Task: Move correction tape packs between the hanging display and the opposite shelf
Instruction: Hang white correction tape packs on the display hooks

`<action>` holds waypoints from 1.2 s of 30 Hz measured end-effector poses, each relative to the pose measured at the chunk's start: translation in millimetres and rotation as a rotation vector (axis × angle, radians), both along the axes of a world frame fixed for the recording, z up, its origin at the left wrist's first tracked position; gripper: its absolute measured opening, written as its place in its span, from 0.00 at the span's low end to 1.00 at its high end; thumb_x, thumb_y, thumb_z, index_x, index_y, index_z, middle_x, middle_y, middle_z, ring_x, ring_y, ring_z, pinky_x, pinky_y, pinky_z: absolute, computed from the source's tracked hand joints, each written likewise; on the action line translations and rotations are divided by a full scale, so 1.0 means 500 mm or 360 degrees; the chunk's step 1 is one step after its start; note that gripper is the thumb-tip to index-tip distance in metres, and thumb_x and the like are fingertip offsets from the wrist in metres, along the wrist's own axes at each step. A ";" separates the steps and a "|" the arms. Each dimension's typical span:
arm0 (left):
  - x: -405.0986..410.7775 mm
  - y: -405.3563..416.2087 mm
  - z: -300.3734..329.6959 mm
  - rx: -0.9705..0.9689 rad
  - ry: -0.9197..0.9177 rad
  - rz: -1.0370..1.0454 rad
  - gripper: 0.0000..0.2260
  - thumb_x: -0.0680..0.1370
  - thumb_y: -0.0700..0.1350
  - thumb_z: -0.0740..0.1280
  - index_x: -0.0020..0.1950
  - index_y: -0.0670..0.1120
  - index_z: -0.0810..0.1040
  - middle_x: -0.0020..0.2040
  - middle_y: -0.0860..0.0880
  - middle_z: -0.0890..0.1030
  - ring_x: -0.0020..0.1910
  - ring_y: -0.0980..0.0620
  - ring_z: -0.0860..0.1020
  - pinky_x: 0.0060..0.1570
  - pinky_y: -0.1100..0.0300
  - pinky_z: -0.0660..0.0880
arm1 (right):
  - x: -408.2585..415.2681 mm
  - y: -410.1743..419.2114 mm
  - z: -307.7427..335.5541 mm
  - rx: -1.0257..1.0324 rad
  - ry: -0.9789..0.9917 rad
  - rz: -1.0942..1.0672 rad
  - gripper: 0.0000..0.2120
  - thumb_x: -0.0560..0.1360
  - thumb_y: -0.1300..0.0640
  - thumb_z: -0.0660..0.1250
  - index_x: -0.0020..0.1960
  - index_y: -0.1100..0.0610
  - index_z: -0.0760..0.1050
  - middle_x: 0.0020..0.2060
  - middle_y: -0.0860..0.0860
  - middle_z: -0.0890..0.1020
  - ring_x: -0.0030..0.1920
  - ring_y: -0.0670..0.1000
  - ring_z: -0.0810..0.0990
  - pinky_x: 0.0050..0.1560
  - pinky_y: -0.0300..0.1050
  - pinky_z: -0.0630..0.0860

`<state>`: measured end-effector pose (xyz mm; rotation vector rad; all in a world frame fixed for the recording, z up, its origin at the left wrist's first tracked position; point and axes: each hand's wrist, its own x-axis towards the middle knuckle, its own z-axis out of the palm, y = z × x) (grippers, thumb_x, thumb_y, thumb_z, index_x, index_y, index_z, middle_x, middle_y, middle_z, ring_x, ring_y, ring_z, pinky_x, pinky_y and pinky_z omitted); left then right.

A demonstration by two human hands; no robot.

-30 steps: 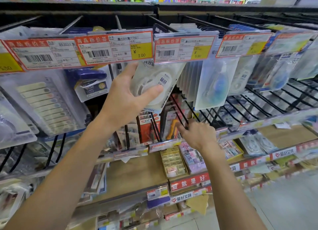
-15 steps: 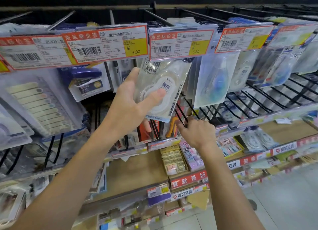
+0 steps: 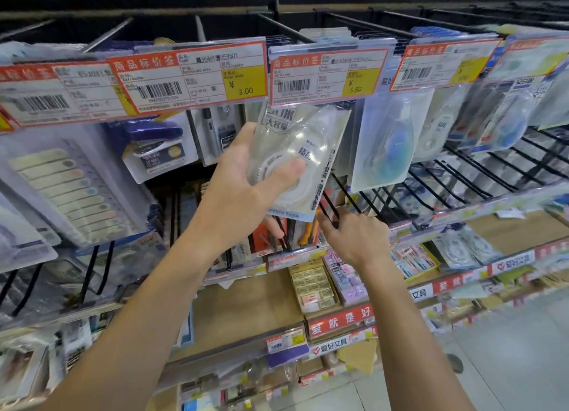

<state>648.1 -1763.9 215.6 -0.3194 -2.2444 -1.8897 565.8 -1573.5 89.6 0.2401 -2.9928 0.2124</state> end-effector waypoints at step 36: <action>-0.013 0.023 0.005 -0.0042 0.0279 0.0169 0.11 0.80 0.45 0.70 0.61 0.53 0.75 0.55 0.55 0.82 0.53 0.51 0.83 0.37 0.50 0.76 | -0.007 0.005 0.005 0.0033 -0.0158 0.0040 0.27 0.83 0.38 0.49 0.61 0.59 0.73 0.53 0.60 0.83 0.55 0.63 0.80 0.45 0.51 0.66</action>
